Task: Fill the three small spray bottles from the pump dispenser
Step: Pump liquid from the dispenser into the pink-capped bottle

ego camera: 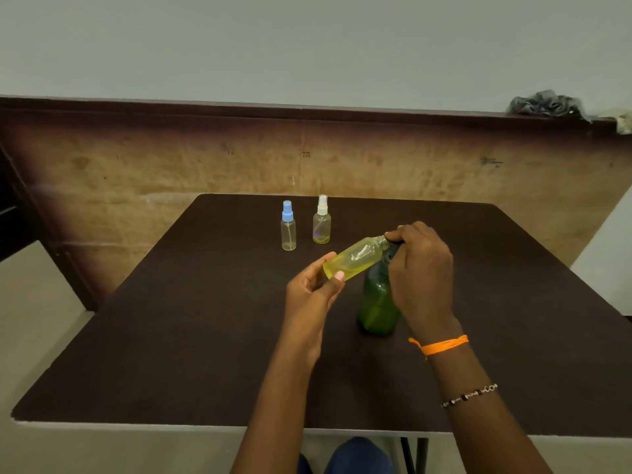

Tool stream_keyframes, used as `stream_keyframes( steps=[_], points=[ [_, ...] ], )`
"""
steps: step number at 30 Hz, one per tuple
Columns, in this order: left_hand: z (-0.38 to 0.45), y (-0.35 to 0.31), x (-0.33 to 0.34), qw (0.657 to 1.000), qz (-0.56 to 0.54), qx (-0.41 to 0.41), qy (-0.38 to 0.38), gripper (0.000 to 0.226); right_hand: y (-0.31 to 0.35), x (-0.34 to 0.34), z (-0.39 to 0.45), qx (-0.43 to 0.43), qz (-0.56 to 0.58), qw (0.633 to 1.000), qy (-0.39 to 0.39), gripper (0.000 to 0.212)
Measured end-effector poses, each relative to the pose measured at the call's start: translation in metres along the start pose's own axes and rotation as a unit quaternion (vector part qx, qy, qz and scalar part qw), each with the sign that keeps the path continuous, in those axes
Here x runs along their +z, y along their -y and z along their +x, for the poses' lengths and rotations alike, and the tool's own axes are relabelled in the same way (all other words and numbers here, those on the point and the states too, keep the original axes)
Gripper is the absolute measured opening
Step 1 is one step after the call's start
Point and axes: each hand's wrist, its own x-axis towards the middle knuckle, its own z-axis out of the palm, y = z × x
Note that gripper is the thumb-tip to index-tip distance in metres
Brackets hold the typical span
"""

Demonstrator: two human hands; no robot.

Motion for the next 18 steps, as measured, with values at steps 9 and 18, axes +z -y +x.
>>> stream_keyframes(
  steps=[9,18],
  points=[
    [0.0,0.002,0.004,1.0,-0.009,-0.011,-0.018,0.039,-0.005,0.009,-0.011,-0.018,0.012,1.0,-0.018,0.034],
    [-0.001,-0.001,0.004,1.0,-0.007,-0.009,-0.014,0.038,-0.005,0.006,-0.012,-0.003,0.02,0.999,-0.031,0.033]
  ],
)
